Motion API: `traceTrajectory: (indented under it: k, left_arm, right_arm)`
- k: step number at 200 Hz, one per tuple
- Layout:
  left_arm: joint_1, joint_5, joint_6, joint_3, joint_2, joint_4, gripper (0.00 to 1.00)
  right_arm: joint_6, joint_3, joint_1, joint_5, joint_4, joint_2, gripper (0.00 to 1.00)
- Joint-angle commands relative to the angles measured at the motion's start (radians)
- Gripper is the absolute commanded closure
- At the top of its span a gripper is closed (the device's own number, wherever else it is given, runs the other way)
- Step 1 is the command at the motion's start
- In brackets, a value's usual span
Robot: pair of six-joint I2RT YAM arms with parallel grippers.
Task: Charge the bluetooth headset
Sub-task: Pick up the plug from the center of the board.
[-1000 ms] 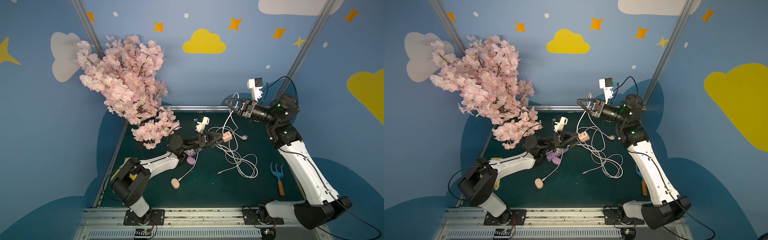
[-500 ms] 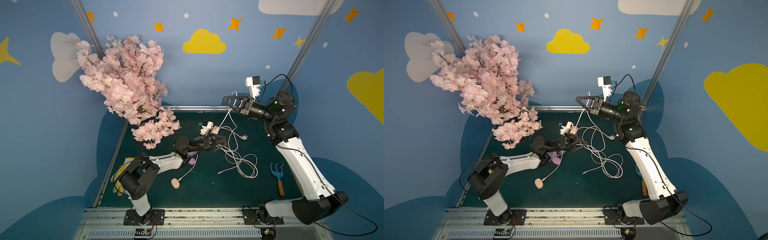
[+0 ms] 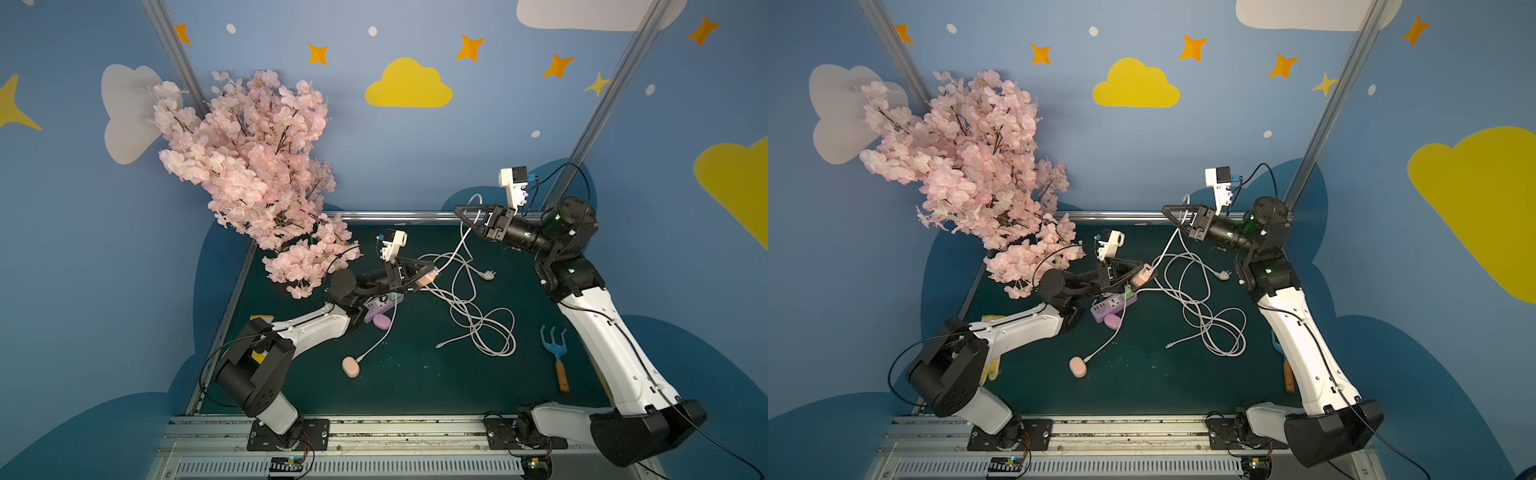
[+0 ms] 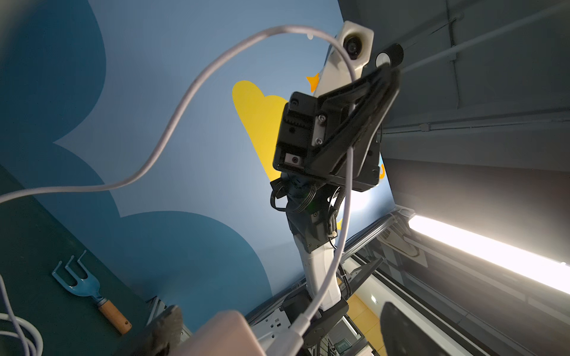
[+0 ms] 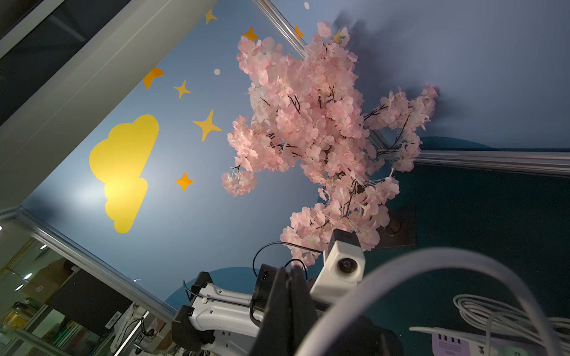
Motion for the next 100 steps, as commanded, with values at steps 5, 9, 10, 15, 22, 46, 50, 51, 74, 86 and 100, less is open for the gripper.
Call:
traceTrajectory:
  k: [5,9,10,15,22,46,50,51,74,86,100]
  left_arm:
    - [-0.001,0.007,-0.010,0.004,-0.006,0.032,0.02]
    - [-0.002,0.006,-0.010,0.002,-0.007,0.033,0.03]
    - [-0.001,0.007,-0.010,0.002,-0.007,0.033,0.03]
    - [-0.002,0.007,-0.010,0.000,-0.009,0.033,0.04]
    - [-0.001,0.007,-0.009,-0.002,-0.012,0.033,0.05]
    - [-0.002,0.006,-0.002,-0.010,-0.022,0.033,0.11]
    - [0.001,0.006,-0.002,-0.010,-0.023,0.032,0.13]
    - [0.000,0.006,-0.002,-0.010,-0.023,0.033,0.13]
    - [-0.001,0.004,-0.005,-0.012,-0.018,0.033,0.15]
    - [-0.001,0.003,-0.011,-0.012,-0.015,0.033,0.14]
    - [-0.001,0.001,-0.014,-0.011,-0.011,0.033,0.13]
  right_arm:
    - [-0.003,0.005,-0.005,-0.002,0.023,-0.024,1.00]
    - [-0.006,0.007,-0.006,-0.001,0.018,-0.024,1.00]
    - [-0.007,0.007,-0.008,-0.001,0.017,-0.024,1.00]
    - [-0.013,0.008,-0.011,0.001,0.010,-0.025,1.00]
    - [-0.021,0.010,-0.017,0.003,0.000,-0.026,1.00]
    - [-0.019,0.003,-0.042,0.000,-0.001,-0.023,1.00]
    - [-0.018,0.001,-0.045,-0.001,0.001,-0.022,1.00]
    - [-0.018,0.001,-0.046,-0.001,0.001,-0.021,1.00]
    - [-0.008,-0.013,-0.063,-0.004,0.015,-0.022,1.00]
    - [-0.002,-0.023,-0.074,-0.006,0.025,-0.025,1.00]
    - [0.002,-0.032,-0.085,-0.008,0.028,-0.030,1.00]
